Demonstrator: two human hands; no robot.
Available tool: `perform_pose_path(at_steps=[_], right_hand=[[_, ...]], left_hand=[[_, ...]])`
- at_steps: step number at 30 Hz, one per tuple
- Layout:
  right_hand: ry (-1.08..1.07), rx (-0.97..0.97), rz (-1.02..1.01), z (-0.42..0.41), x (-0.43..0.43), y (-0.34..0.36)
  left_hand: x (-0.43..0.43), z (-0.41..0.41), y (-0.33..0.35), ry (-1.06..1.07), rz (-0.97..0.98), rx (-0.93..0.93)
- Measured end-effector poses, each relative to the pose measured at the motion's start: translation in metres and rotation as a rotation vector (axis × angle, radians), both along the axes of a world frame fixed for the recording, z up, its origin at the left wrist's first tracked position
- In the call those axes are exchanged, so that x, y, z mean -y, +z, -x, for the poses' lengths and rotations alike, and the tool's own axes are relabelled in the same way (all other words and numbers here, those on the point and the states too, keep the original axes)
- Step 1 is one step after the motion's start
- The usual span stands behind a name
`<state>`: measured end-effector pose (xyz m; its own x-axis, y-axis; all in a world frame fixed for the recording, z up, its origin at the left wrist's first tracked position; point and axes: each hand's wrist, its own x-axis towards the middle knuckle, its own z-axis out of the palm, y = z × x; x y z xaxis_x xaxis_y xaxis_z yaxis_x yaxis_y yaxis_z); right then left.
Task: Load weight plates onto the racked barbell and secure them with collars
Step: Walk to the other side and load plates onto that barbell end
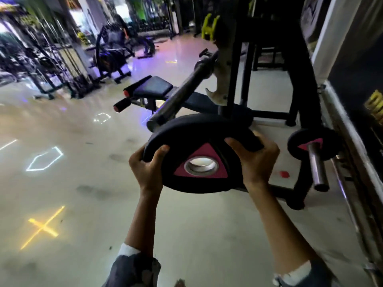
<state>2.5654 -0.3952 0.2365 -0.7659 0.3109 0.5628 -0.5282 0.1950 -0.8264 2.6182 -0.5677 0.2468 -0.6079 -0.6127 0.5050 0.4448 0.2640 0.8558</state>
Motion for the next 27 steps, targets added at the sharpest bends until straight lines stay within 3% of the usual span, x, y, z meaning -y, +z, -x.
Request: perform_pose_path(at_steps=[9,16,22,27], right_hand=[[-0.053,0.039,0.106,0.038,0.138,-0.003],[-0.210,0.029,0.131,0.054,0.153,0.009],[-0.288,0.068,0.141,0.082,0.154,0.008],[-0.347,0.113,0.150,0.131,0.148,0.007]], left_hand=[[0.141,0.059,0.006,-0.120,0.016,0.013],[0.158,0.106,0.011,-0.335,0.017,-0.018],[0.162,0.147,0.004,-0.391,0.020,-0.030],[0.160,0.202,0.009,-0.343,0.233,-0.089]])
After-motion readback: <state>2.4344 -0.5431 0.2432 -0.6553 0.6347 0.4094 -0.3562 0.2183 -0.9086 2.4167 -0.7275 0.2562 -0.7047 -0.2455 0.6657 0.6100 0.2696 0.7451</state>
